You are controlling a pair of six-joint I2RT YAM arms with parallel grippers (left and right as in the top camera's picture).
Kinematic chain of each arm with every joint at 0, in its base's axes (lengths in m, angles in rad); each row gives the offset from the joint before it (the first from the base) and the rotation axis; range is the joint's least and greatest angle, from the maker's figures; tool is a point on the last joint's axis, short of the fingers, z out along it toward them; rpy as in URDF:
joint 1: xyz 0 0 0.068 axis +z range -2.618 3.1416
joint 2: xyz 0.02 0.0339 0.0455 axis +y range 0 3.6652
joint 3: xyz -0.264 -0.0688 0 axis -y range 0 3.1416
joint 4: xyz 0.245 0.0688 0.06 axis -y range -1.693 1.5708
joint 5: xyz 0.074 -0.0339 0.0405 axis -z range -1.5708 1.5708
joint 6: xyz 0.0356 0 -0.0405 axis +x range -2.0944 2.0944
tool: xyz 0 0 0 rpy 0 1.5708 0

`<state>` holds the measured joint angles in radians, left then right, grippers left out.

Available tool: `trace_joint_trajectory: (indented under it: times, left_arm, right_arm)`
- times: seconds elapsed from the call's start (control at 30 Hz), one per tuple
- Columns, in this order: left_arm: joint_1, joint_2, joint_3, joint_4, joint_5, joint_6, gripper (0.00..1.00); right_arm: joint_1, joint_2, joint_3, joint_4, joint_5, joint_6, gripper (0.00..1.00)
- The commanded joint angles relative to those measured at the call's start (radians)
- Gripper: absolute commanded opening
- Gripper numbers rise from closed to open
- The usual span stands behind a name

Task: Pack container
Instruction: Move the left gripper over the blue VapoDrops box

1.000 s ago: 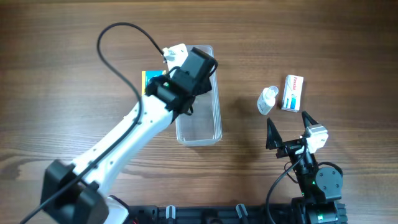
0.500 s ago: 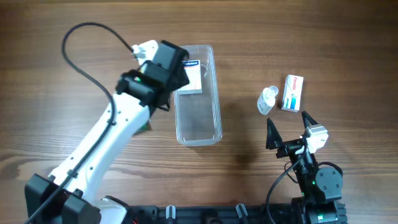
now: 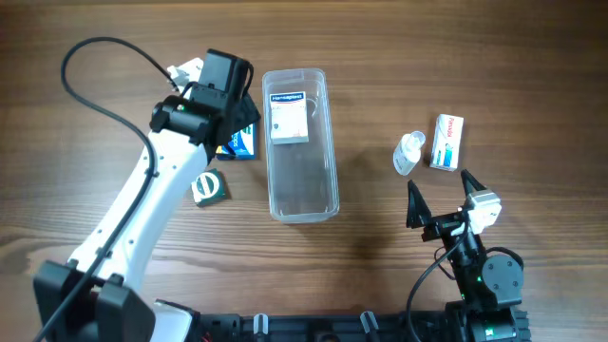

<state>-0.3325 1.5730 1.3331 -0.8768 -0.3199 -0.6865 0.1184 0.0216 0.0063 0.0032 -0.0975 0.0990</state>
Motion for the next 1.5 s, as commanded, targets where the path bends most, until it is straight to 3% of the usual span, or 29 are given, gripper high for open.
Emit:
trace_joint_trajectory:
  times: [0.0,0.37,0.5,0.83,1.07,1.47]
  left_arm:
    - [0.007,0.077,0.006,0.012,0.077,0.059,1.0]
    - [0.008,0.198,0.006,0.032,0.106,0.06,1.0]
    - [0.008,0.198,0.006,0.075,0.201,0.162,0.99]
    - [0.01,0.198,0.006,0.08,0.189,0.186,1.0]
    - [0.01,0.198,0.006,0.079,0.062,0.188,1.0]
    - [0.044,0.209,0.006,0.08,0.094,0.265,1.0]
  right_arm:
    - [-0.004,0.003,-0.001,0.004,-0.016,-0.019,1.0]
    - [-0.004,0.003,-0.001,0.004,-0.016,-0.018,1.0]
    - [-0.004,0.003,-0.001,0.004,-0.016,-0.018,1.0]
    - [-0.004,0.003,-0.001,0.004,-0.016,-0.018,1.0]
    - [-0.004,0.003,-0.001,0.004,-0.016,-0.018,1.0]
    - [-0.004,0.003,-0.001,0.004,-0.016,-0.018,1.0]
